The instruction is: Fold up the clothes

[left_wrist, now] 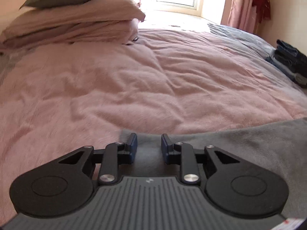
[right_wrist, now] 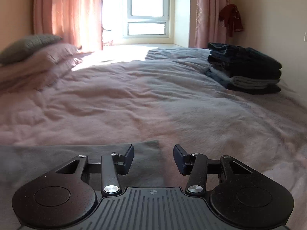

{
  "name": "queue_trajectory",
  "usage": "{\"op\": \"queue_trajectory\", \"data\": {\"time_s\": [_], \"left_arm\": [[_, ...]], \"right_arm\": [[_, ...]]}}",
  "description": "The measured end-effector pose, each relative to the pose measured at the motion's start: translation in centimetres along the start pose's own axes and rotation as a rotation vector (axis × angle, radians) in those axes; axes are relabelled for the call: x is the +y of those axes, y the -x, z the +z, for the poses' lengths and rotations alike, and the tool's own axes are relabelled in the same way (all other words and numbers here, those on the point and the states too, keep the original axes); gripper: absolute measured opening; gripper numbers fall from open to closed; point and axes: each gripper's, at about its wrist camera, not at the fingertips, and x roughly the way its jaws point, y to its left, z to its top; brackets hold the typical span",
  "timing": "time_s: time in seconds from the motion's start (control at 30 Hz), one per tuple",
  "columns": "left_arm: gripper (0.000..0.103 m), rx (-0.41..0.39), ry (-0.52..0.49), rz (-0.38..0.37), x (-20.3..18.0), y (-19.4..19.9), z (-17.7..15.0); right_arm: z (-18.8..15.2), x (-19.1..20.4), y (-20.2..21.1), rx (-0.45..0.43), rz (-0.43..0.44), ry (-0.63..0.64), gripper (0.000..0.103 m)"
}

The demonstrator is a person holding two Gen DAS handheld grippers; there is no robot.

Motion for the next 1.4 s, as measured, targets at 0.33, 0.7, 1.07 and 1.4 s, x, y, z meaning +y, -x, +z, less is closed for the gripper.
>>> {"op": "queue_trajectory", "data": {"time_s": [0.33,0.7,1.07,1.4], "left_arm": [[0.026,-0.073,-0.087,-0.027,-1.4,12.7,-7.9],[0.039,0.026,-0.048,0.09,-5.2,19.9,-12.9],[0.054,-0.07,-0.132,0.023,-9.5,27.9,-14.4],[0.057,-0.066,-0.123,0.014,-9.4,26.3,-13.8]], "right_arm": [[-8.5,2.5,10.3,0.108,0.045,0.078,0.044],[-10.4,2.9,17.6,0.129,0.009,0.01,0.045],[-9.9,5.7,24.8,0.029,0.105,-0.009,0.046],[-10.3,0.6,22.3,0.037,0.194,-0.355,0.045]]}}
